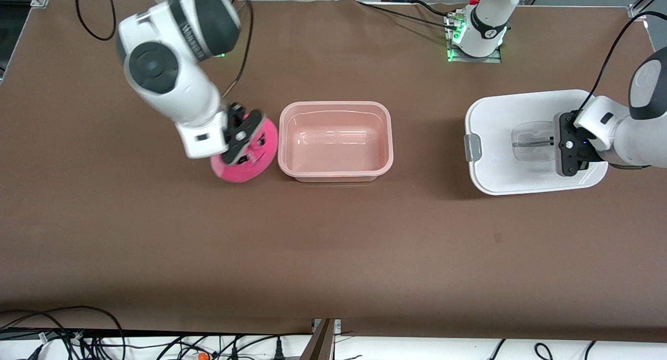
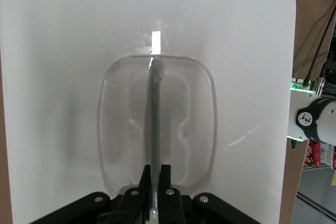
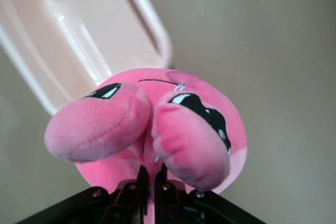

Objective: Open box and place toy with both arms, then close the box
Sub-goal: 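Lower the pink toy into the open box with the right gripper, then release the toy and withdraw the right gripper while the left gripper carries the lid back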

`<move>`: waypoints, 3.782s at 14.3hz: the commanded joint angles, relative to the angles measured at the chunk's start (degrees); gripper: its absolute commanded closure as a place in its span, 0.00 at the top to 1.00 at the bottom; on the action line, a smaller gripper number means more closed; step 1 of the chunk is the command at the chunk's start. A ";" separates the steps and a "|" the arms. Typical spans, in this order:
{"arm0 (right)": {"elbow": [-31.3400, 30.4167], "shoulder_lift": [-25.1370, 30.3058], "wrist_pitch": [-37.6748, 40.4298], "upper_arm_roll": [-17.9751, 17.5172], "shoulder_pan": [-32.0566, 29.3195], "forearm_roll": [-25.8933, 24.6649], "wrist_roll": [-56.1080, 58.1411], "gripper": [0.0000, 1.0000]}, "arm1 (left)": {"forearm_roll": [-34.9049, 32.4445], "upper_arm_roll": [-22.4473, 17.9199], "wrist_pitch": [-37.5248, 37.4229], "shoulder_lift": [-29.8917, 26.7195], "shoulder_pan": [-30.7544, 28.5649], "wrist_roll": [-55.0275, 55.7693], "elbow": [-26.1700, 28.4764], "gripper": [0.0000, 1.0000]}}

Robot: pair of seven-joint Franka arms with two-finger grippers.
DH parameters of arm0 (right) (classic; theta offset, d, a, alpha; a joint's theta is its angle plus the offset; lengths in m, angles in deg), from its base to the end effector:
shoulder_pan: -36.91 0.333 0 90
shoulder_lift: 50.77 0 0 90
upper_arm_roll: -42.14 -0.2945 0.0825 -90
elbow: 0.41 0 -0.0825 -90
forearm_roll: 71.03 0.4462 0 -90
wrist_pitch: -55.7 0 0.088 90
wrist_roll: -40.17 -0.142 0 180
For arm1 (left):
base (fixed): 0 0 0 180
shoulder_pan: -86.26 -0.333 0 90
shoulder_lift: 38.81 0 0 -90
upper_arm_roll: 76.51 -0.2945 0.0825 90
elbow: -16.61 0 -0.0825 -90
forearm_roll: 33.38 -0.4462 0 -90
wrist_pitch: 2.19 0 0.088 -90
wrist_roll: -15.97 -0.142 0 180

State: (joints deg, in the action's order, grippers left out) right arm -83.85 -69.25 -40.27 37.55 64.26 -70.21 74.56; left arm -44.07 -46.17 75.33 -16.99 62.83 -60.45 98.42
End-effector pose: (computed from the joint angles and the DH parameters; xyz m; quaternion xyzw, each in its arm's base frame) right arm 0.5940 0.3664 0.4251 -0.8372 -0.5441 0.0510 0.0209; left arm 0.6543 -0.0133 0.4117 0.7304 -0.6528 -0.1635 0.1164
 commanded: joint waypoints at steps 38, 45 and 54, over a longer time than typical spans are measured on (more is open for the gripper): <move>12.34 -18.46 -14.78 4.05 13.37 -5.16 -13.92 1.00 | 0.14 0.69 -1.14 2.96 0.31 -0.13 -3.41 0.03; 12.16 -7.20 -3.53 6.15 -8.95 11.75 -13.83 1.00 | 3.13 7.60 -1.23 2.61 1.54 0.83 -3.50 0.00; -6.62 15.90 4.57 12.79 -13.62 5.55 -29.64 1.00 | 1.92 12.20 18.85 7.78 25.95 23.15 -3.06 0.00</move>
State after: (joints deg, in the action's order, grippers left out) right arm -79.49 -62.43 -33.28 53.92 52.52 -60.78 48.75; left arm -40.24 -33.16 89.07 -12.42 84.47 -39.82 96.39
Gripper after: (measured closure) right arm 0.000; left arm 0.925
